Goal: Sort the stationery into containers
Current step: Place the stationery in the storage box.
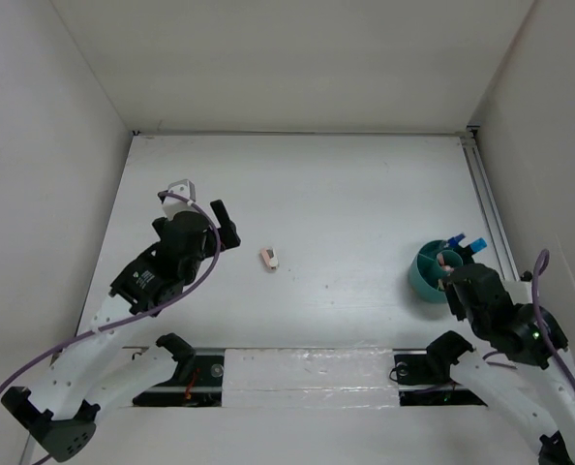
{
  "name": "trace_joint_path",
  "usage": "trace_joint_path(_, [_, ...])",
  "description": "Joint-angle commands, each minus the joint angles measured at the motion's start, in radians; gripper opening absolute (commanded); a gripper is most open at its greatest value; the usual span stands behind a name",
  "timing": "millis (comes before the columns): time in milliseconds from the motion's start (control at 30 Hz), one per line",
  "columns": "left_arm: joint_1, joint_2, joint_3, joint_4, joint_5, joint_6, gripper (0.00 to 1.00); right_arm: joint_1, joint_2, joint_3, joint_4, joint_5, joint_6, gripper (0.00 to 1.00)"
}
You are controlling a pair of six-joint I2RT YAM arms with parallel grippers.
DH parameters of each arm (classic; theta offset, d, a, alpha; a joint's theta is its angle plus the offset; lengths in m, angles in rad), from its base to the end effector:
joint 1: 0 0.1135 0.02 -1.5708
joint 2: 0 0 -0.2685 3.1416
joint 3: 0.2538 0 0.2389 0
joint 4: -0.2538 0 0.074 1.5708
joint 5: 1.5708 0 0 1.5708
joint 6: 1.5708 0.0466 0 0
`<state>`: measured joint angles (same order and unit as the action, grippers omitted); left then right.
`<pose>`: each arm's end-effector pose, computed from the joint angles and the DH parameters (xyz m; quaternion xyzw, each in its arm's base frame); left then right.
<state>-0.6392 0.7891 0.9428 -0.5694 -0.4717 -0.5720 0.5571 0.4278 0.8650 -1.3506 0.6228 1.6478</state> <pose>0.1377 -0.0760 0.3521 -0.1001 0.8184 -0.1412 0.5479 0.0383 -0.0082 0.2886 0.5519 0.7190 0.1433 0.3975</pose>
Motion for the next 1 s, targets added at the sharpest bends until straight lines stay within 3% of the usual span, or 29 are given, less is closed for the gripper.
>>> trace_joint_path(0, [0.003,-0.019,-0.004,0.029,0.019,0.023,1.00,-0.005,0.060,0.009,-0.030,0.081,0.041,0.00])
trace_joint_path(400, [0.003,-0.039,-0.004,0.029,-0.007,0.012,1.00,-0.054,0.140,0.000,-0.030,0.103,0.064,0.00])
trace_joint_path(633, [0.003,-0.048,0.005,0.020,-0.007,0.012,1.00,-0.086,0.273,-0.018,-0.030,0.103,0.148,0.00])
trace_joint_path(967, [0.003,-0.076,0.005,0.020,-0.007,0.012,1.00,-0.097,0.232,-0.050,-0.030,0.114,0.196,0.00])
